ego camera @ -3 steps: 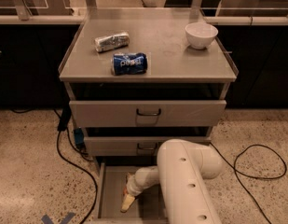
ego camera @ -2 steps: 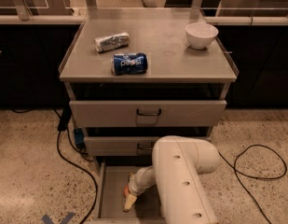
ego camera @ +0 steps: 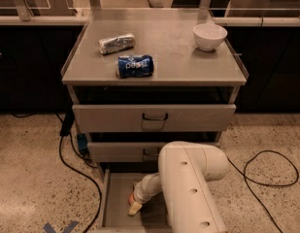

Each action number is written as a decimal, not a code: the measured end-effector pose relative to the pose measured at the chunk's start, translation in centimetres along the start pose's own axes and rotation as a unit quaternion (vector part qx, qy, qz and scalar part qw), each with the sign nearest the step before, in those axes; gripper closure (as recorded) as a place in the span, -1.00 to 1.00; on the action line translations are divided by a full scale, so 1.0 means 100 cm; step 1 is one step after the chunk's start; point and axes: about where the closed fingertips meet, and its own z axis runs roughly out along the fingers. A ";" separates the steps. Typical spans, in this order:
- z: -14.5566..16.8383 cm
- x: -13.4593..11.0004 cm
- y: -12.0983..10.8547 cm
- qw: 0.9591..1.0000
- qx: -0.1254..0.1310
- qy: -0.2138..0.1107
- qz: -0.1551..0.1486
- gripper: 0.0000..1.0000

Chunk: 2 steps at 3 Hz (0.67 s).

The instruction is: Pick apple from bottom drawer and place on counter

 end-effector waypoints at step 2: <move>0.000 0.000 0.000 1.000 0.000 0.000 0.000 0.48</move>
Offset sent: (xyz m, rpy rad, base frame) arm 0.0000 0.0000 0.0000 0.0000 0.0000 0.0000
